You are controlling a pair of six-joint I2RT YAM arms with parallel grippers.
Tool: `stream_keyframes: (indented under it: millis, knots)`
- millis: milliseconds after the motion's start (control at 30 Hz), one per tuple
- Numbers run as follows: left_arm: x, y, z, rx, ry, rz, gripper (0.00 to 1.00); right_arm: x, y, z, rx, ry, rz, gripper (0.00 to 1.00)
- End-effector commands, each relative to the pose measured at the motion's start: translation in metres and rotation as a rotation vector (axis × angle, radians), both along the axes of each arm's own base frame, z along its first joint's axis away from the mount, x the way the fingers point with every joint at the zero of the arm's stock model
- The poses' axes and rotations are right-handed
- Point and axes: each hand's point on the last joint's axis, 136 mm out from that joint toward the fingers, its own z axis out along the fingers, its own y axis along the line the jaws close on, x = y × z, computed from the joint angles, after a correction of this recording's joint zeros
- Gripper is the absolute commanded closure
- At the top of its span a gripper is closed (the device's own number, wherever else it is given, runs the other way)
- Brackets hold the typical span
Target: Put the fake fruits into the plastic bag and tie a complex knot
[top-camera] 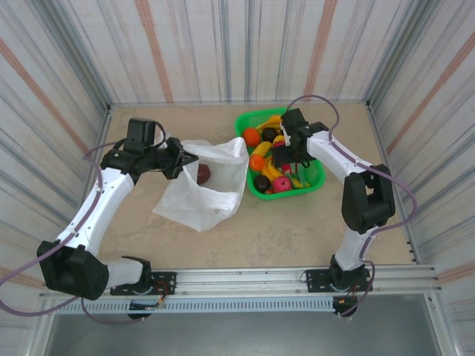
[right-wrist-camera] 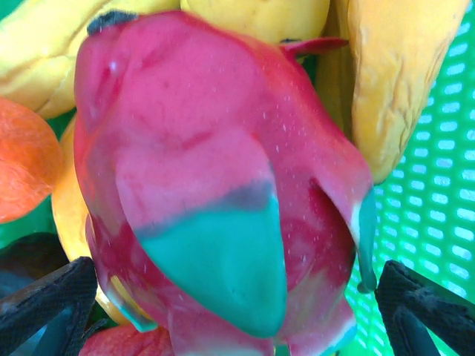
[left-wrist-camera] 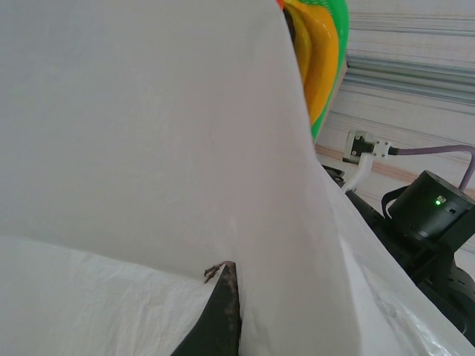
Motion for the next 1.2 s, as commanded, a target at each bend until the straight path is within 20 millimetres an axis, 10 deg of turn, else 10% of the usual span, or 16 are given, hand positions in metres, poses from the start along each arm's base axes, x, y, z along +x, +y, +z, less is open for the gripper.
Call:
stream_keyframes:
  millis: [0,1167]
  knots:
    - [-0.004,0.001,0.009,-0.004,-0.028,-0.02,1.0,-0.005,-0.011,0.01,-0.023,0.014,-0.031,0.01]
    - [-0.004,0.002,0.01,0.002,-0.03,-0.022,0.98,0.065,0.01,-0.004,0.025,-0.057,-0.047,0.01]
